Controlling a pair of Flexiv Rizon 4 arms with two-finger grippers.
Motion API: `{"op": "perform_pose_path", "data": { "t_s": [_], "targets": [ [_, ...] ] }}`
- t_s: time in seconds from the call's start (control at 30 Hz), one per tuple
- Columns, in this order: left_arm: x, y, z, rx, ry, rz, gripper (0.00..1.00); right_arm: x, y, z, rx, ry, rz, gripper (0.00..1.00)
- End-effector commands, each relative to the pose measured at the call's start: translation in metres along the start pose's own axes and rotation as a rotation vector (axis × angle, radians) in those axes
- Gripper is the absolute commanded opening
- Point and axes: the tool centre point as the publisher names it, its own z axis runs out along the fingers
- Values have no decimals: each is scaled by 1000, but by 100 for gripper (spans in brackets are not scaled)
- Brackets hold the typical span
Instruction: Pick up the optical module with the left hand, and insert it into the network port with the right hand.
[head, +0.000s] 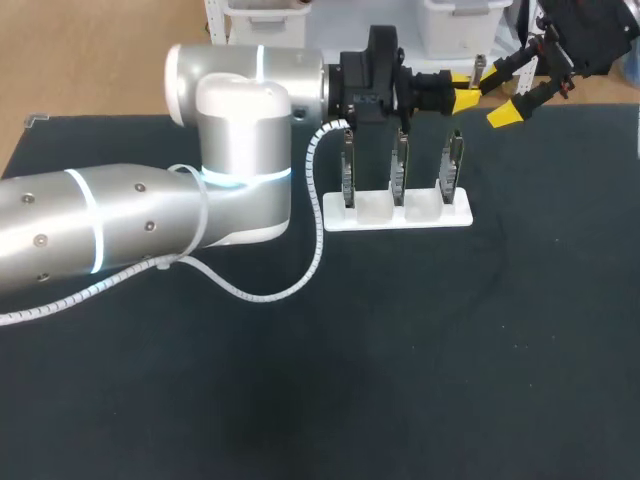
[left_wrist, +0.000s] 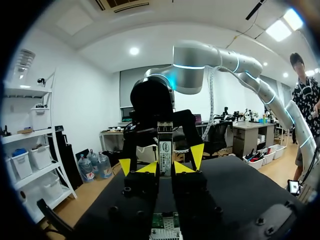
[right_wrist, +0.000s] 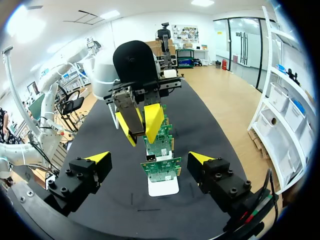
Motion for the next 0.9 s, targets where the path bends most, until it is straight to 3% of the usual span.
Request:
{"op": "perform_pose_path", "data": {
  "t_s": [0.03,0.9],
  "targets": [
    [0,-8,-3,-23,0,-1,0,0,1,0,3,-1,-1,100],
    [8,-15,-6,-56,-12,-23,0,0,1,0,3,-1,-1,100]
  ]
}}
